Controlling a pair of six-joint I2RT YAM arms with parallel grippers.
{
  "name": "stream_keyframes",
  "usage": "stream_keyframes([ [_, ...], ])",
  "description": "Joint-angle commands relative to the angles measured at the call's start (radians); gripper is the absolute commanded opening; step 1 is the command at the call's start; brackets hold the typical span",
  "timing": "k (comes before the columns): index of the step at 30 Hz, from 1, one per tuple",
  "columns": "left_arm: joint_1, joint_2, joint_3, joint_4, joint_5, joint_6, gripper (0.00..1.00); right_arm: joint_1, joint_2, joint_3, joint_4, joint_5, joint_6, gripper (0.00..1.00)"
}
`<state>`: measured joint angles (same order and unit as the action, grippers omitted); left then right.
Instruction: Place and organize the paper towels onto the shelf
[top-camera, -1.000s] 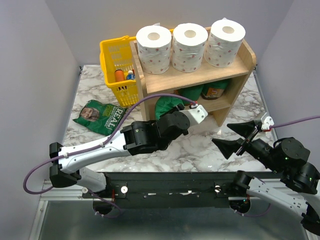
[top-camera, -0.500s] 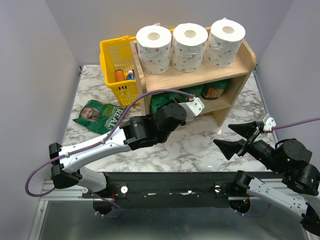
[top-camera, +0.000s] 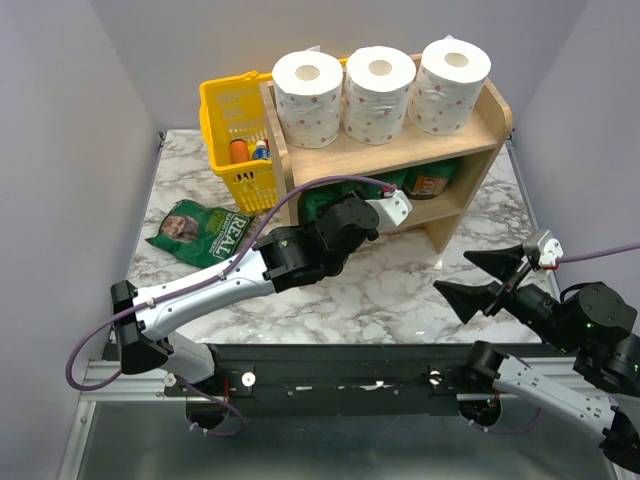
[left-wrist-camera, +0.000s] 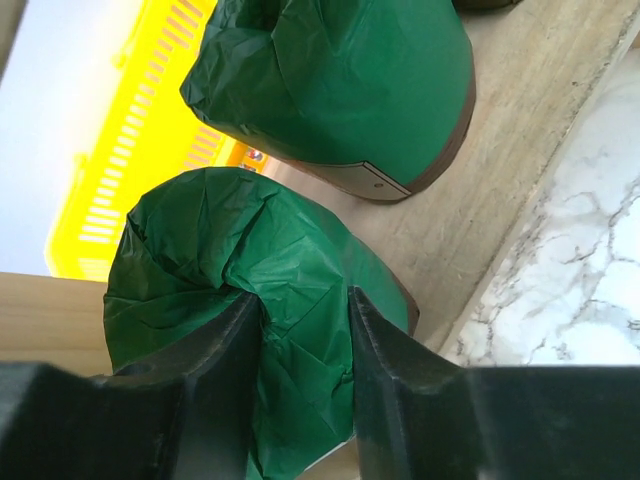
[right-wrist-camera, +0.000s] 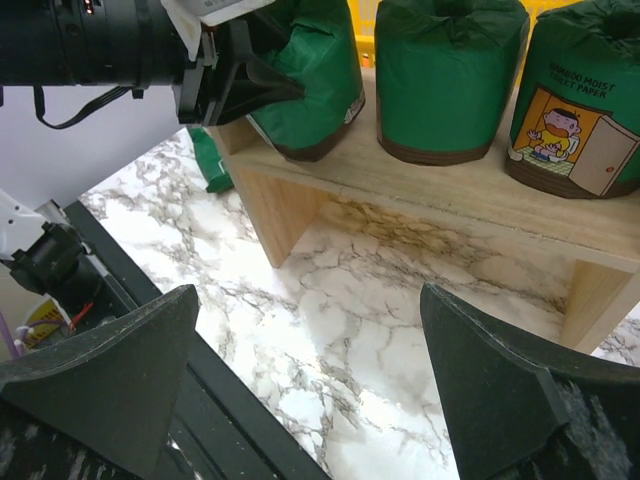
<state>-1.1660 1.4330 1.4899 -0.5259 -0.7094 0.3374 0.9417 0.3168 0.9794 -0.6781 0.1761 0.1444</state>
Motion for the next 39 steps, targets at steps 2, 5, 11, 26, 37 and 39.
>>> stream_keyframes([
  [2,0.006,-0.006,-0.006,0.070,-0.056,0.074,0.55,0.006,-0.015,0.027,-0.029,0.026,0.017,1.00],
  [5,0.008,-0.011,-0.002,0.067,-0.065,0.081,0.59,0.006,-0.015,0.025,-0.034,0.026,0.018,1.00],
  [11,0.005,-0.022,0.000,0.050,-0.068,0.080,0.62,0.006,-0.015,0.021,-0.032,0.028,0.024,1.00],
  [26,-0.087,-0.020,0.130,-0.032,-0.019,-0.006,0.88,0.005,0.001,0.007,-0.057,0.040,0.061,1.00],
  [37,-0.164,-0.206,0.039,-0.046,0.180,-0.228,0.99,0.006,-0.025,-0.019,-0.098,0.049,0.156,1.00],
  [39,-0.164,-0.249,-0.026,-0.019,0.176,-0.216,0.92,0.006,-0.035,-0.025,-0.095,0.043,0.164,1.00],
])
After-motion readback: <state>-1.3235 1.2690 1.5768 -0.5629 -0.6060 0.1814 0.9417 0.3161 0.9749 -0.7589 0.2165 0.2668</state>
